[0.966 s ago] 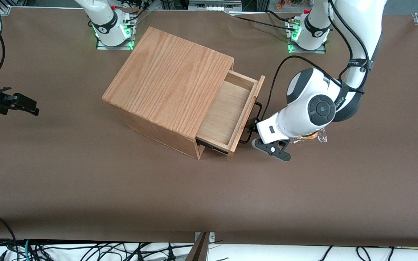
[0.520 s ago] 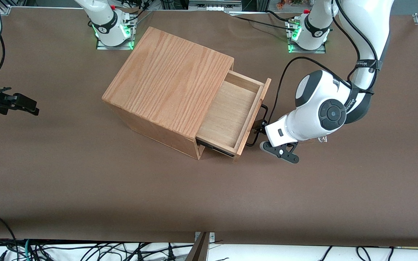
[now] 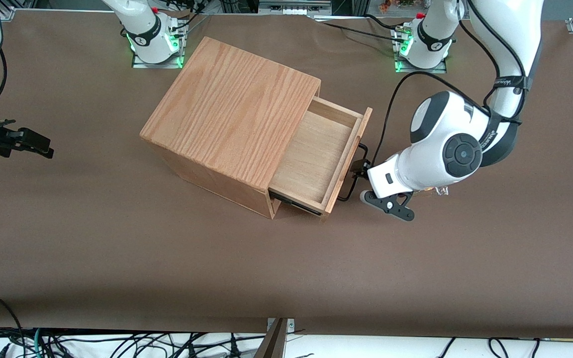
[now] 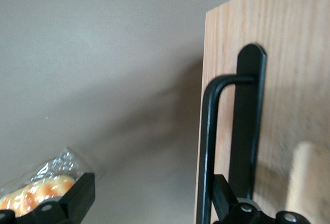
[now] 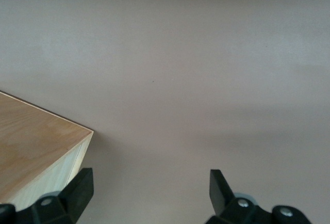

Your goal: Open top drawer with left arm

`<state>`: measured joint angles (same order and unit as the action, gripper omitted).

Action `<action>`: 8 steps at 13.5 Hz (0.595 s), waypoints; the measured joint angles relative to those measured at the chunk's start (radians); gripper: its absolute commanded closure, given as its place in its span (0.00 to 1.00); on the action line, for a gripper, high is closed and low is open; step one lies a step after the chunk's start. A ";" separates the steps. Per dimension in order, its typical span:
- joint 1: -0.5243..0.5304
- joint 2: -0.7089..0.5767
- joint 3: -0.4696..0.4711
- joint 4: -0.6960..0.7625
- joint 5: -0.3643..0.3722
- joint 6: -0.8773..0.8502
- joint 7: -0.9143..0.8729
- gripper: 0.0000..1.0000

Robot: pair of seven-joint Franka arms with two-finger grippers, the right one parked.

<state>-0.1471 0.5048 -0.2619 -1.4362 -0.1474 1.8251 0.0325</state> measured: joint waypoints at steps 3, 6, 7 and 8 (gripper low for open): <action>0.022 -0.035 0.000 0.060 -0.029 -0.143 0.000 0.00; 0.061 -0.054 0.002 0.160 -0.029 -0.327 0.000 0.00; 0.076 -0.068 0.007 0.179 -0.027 -0.362 0.000 0.00; 0.095 -0.086 0.015 0.186 -0.011 -0.387 0.000 0.00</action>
<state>-0.0524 0.4191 -0.2472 -1.2498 -0.1580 1.4378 0.0323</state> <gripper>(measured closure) 0.000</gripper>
